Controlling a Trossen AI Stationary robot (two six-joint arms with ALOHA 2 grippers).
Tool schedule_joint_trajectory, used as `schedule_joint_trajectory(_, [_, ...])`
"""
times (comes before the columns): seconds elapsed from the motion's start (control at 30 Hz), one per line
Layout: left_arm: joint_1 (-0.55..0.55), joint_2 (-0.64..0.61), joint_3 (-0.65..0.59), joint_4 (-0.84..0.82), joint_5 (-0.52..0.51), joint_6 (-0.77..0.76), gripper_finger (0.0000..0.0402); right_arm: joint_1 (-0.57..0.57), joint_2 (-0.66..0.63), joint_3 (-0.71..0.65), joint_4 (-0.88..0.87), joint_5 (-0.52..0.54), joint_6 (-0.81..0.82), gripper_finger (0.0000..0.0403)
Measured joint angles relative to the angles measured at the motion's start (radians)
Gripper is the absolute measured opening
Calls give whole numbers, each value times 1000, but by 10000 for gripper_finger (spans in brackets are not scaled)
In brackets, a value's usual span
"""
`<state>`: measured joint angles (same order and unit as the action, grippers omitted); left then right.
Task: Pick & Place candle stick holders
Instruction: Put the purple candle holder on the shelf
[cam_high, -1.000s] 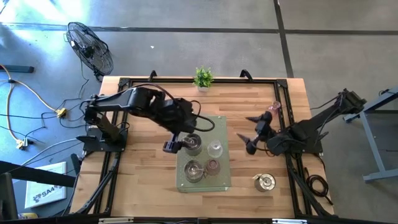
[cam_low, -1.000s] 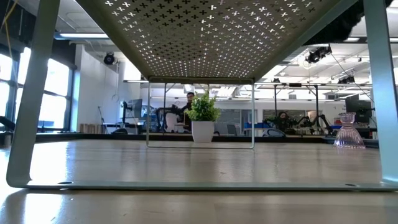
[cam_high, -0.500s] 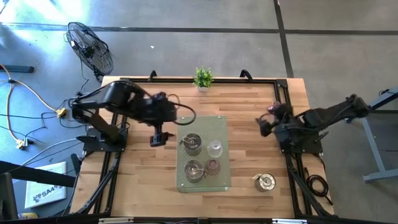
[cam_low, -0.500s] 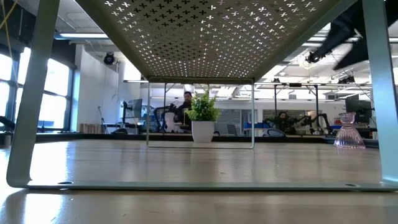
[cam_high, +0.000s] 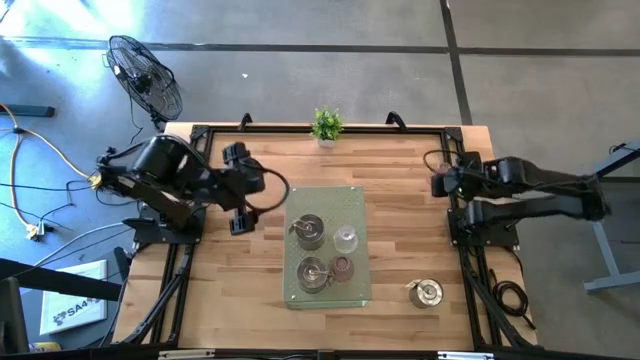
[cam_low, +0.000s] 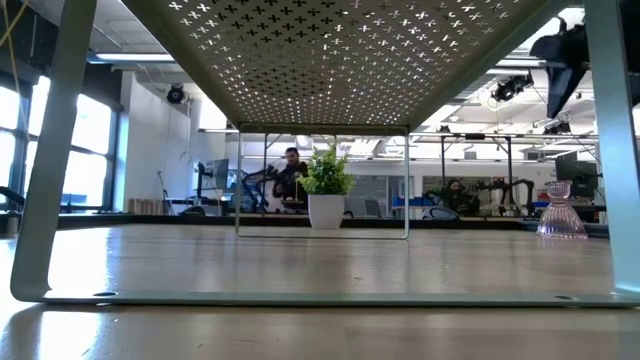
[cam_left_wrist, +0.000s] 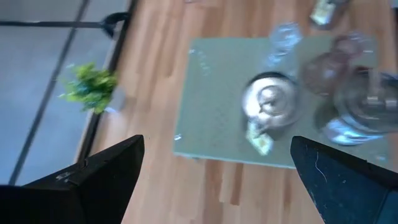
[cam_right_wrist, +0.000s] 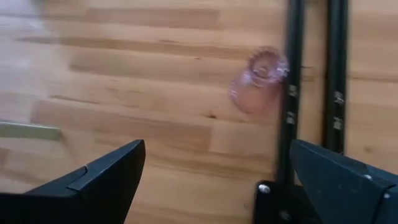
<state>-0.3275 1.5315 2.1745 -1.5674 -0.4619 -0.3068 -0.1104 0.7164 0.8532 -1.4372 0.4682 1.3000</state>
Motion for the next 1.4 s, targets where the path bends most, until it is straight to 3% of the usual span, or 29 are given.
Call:
schedule_joint_trajectory(0.27, [0,-189,-275,3,-112,-134,396,-338,106,3,112,-167,-280,393])
schedule_joint_trajectory(0.4, [0,-315,-480,125,-144,-143,396,-464,199,3,176,-217,-407,393])
schedule_joint_trajectory(0.6, [0,-492,-764,375,-130,-64,396,-610,325,3,185,-300,-524,393])
schedule_joint_trajectory(0.87, [0,-617,-1070,629,-37,-41,396,-686,384,2,212,-278,-594,393])
schedule_joint_trajectory(1.1, [0,-629,-1209,813,37,8,396,-721,384,2,266,-307,-697,393])
schedule_joint_trajectory(1.4, [0,-629,-1242,894,55,41,396,-823,384,-12,289,-334,-761,393])
